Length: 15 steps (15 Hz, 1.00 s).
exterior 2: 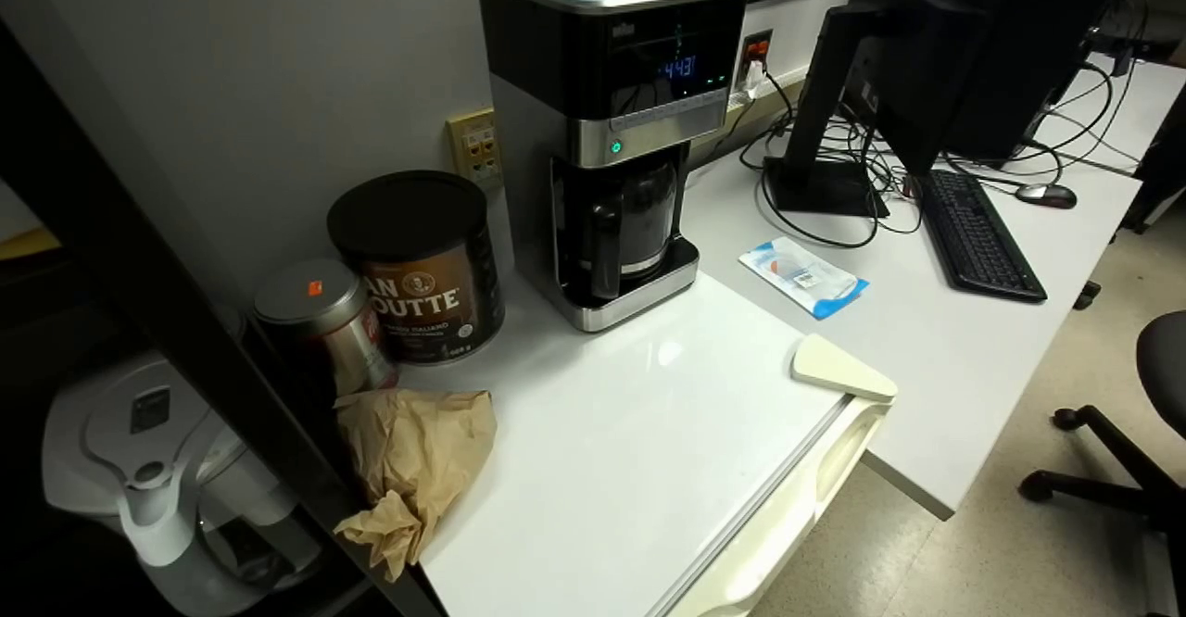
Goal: Press the button on the left side of the coffee machine
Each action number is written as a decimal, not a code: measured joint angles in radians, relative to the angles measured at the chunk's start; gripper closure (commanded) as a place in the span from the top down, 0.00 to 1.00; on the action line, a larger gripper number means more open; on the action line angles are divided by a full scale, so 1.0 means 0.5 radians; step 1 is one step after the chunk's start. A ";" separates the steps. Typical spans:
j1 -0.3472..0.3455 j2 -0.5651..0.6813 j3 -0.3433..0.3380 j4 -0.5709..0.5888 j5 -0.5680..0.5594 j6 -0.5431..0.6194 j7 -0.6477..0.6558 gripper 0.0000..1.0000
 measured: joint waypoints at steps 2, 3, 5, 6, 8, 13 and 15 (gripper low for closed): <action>0.016 0.127 0.022 -0.010 -0.080 0.163 0.000 0.67; 0.024 0.190 0.029 -0.013 -0.121 0.247 0.000 0.60; 0.037 0.314 0.036 -0.018 -0.212 0.426 0.000 0.45; 0.043 0.375 0.037 -0.021 -0.277 0.533 0.000 0.36; 0.043 0.485 0.037 -0.024 -0.441 0.739 0.015 0.21; 0.037 0.725 0.007 -0.005 -1.050 1.186 0.224 0.00; 0.040 0.802 -0.021 0.042 -1.377 1.282 0.401 0.00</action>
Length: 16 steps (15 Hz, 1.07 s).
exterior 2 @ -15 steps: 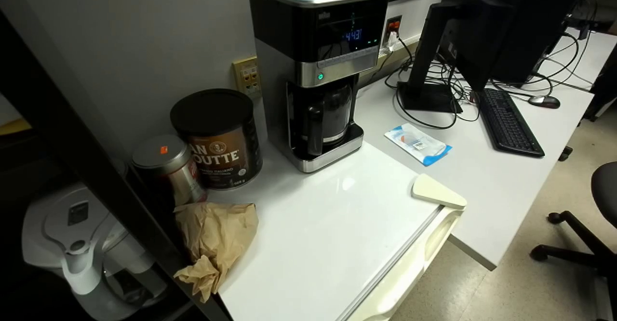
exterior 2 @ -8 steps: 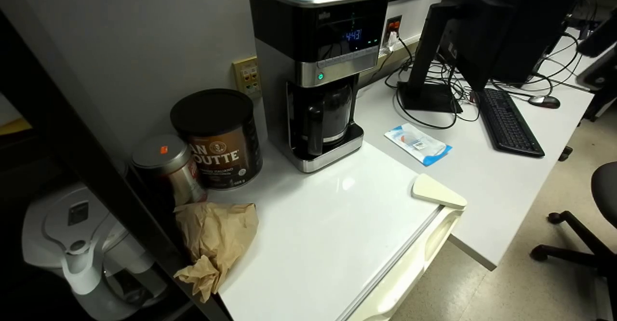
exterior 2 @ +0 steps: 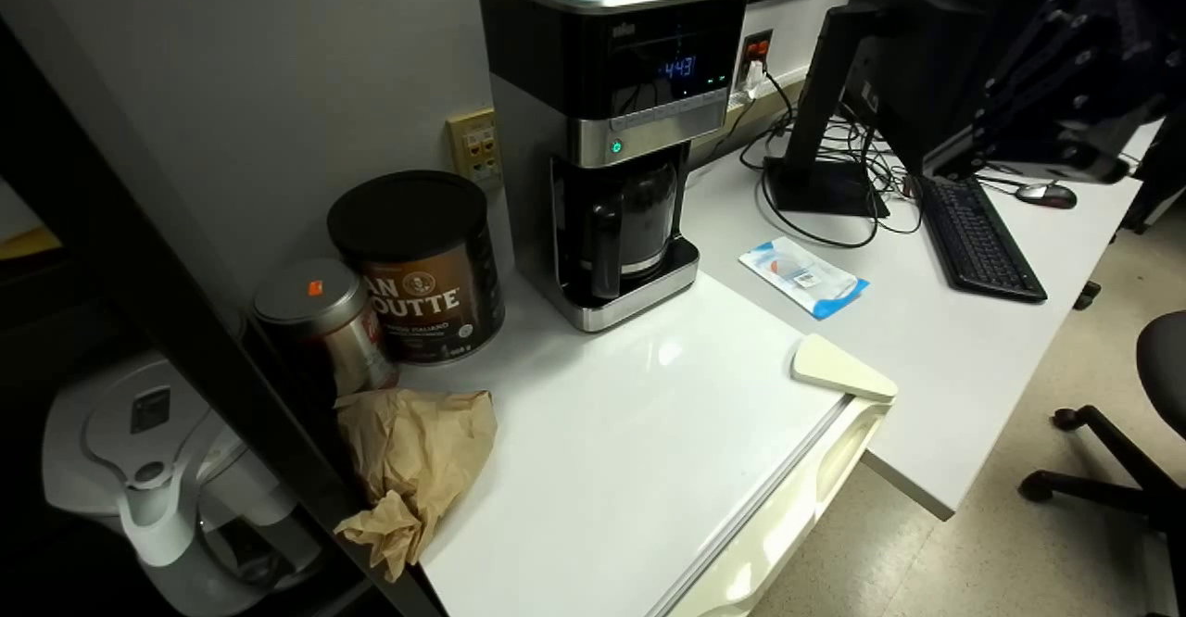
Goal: Press the button on the left side of the coffee machine
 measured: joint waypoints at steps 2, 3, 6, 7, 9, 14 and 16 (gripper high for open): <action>0.018 0.067 -0.040 0.085 -0.332 0.029 0.217 0.00; 0.032 0.100 -0.061 0.136 -0.496 0.029 0.340 0.00; 0.072 0.221 -0.092 0.298 -0.983 0.010 0.769 0.00; 0.089 0.268 -0.097 0.353 -1.140 -0.009 0.924 0.00; 0.130 0.362 -0.097 0.449 -1.421 -0.081 1.218 0.00; 0.248 0.590 -0.081 0.624 -1.905 -0.335 1.814 0.00; 0.280 0.675 -0.073 0.682 -2.012 -0.424 1.962 0.00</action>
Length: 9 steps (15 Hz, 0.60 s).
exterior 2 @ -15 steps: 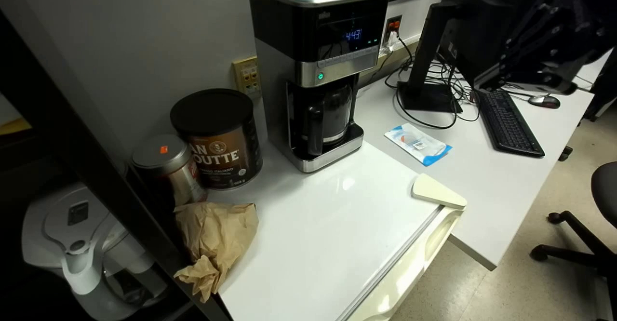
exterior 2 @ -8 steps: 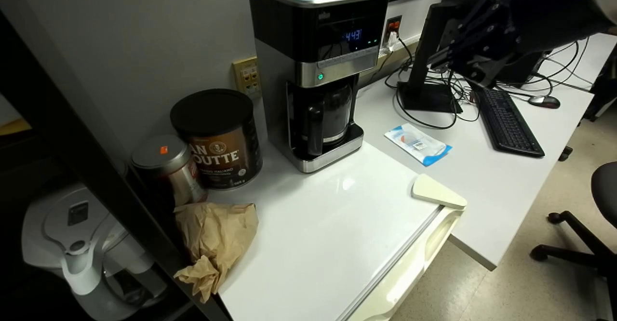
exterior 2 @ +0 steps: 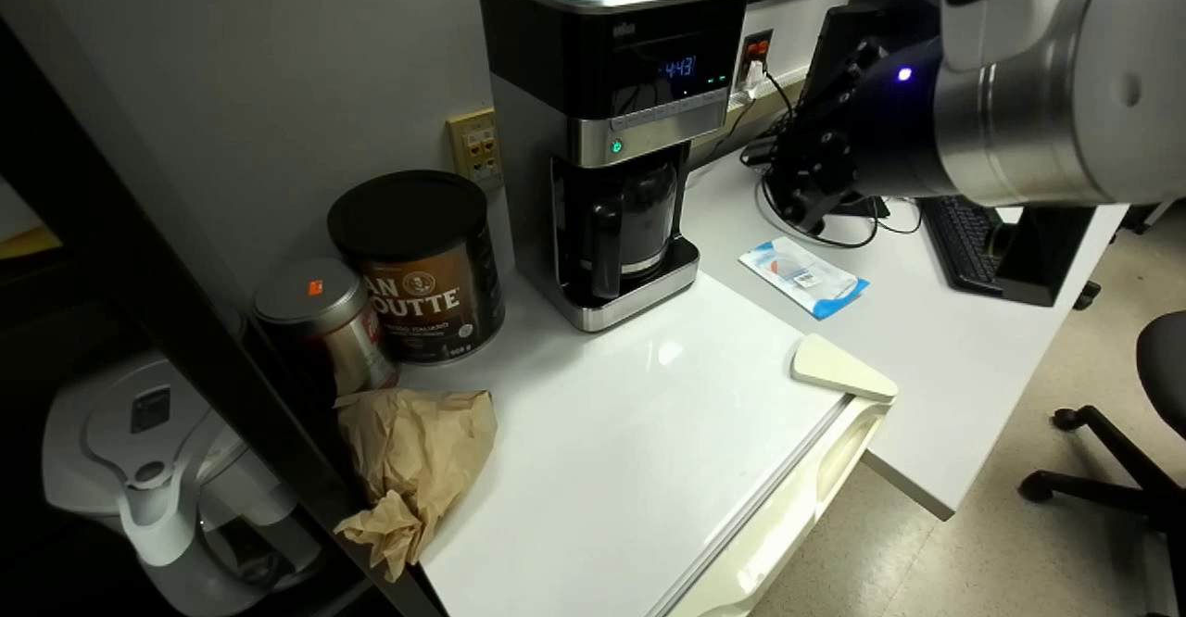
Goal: Press the button on the left side of the coffee machine
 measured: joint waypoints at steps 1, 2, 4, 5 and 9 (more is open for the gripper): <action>0.013 0.040 0.001 0.029 -0.036 -0.039 0.055 0.00; 0.013 0.080 0.016 0.059 -0.065 -0.080 0.095 0.00; 0.004 0.153 0.050 0.120 -0.104 -0.156 0.146 0.00; 0.001 0.188 0.062 0.152 -0.114 -0.188 0.160 0.00; -0.002 0.309 0.083 0.284 -0.148 -0.271 0.198 0.00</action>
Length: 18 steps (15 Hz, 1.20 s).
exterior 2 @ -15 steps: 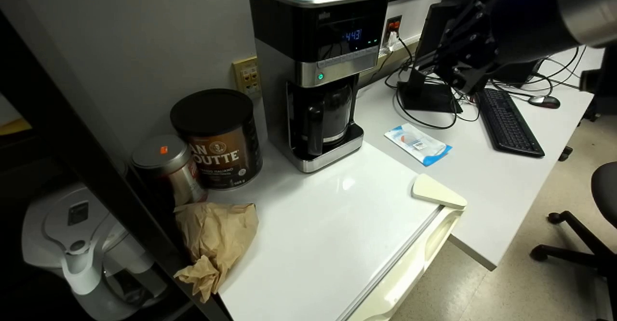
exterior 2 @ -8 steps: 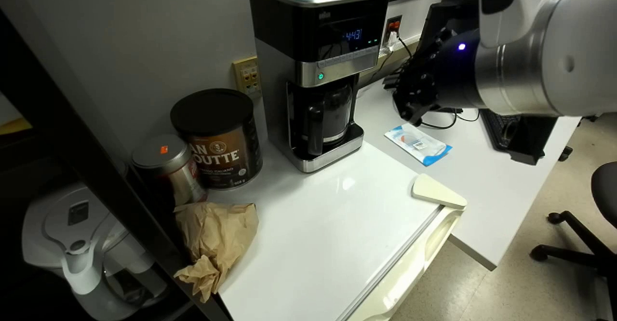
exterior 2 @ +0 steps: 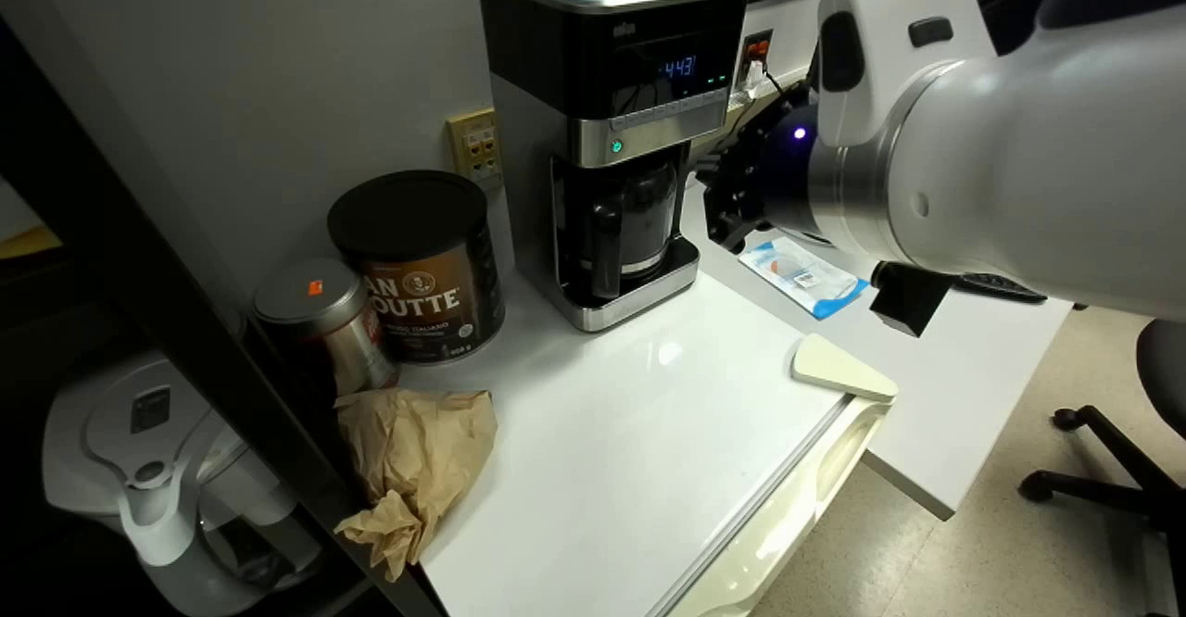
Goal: Press the button on the left side of the coffee machine
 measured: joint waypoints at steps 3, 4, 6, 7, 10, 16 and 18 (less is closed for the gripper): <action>-0.001 0.073 0.006 0.100 -0.008 -0.030 0.002 0.00; -0.001 0.094 0.008 0.131 -0.009 -0.035 0.002 0.00; -0.001 0.130 0.011 0.190 -0.010 -0.039 0.002 0.00; -0.001 0.146 0.013 0.217 -0.011 -0.039 0.002 0.00; 0.000 0.189 0.021 0.291 -0.012 -0.039 0.002 0.00; 0.006 0.282 0.031 0.419 -0.012 -0.039 0.000 0.00; 0.006 0.314 0.033 0.451 -0.011 -0.039 0.000 0.00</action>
